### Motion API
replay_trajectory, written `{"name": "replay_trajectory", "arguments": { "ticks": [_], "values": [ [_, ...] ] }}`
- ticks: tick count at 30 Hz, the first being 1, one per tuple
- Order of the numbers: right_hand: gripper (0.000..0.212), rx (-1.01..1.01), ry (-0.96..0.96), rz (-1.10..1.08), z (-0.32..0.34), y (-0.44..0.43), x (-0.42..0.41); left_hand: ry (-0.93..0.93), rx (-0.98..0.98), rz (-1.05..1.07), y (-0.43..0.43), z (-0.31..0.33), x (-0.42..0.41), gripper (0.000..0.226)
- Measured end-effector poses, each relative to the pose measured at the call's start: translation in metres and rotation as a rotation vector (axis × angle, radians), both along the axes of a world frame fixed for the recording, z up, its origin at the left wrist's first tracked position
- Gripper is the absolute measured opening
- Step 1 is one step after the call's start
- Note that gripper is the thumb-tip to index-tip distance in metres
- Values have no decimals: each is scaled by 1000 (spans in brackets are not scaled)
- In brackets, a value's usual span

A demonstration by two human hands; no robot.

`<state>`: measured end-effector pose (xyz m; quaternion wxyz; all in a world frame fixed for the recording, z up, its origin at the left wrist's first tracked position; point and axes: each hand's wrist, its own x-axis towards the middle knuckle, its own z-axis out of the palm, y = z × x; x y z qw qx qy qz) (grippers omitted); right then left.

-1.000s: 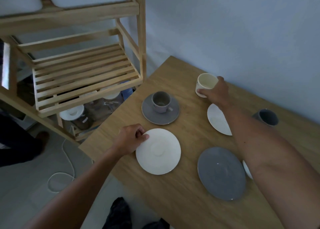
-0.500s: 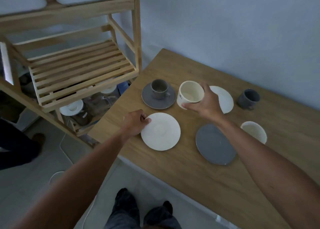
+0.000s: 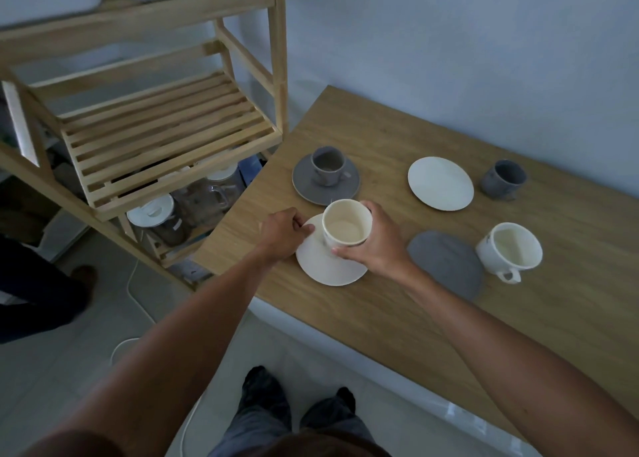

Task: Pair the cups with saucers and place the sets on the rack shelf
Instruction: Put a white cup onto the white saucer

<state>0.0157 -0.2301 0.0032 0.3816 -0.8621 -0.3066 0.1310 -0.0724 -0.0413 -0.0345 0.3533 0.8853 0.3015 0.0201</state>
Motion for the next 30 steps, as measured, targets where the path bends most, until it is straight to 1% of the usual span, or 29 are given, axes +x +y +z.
{"name": "replay_trajectory", "arguments": {
  "ticks": [8, 12, 17, 20, 23, 26, 30],
  "values": [
    [96, -36, 2, -20, -10, 1, -15, -26, 7, 6, -1, 2, -1, 17],
    [100, -47, 18, -40, -12, 2, -19, -37, 24, -2, -2, 2, -1, 20],
    [122, -68, 109, 1, -7, -3, -16, -98, 32, -45, 1, 3, -4, 21],
    [135, -91, 152, 11, 0, -14, -7, -155, 50, -24, 7, 12, -6, 18],
    [137, -99, 154, 9, 8, -29, 9, -213, 87, -13, 10, 33, -1, 21],
    [137, -84, 117, -28, 20, -45, 32, -253, 108, -48, 5, 61, 14, 22],
    [129, -64, 32, -117, 41, -74, 69, -290, 62, -115, -23, 93, 52, 21]
  ]
}}
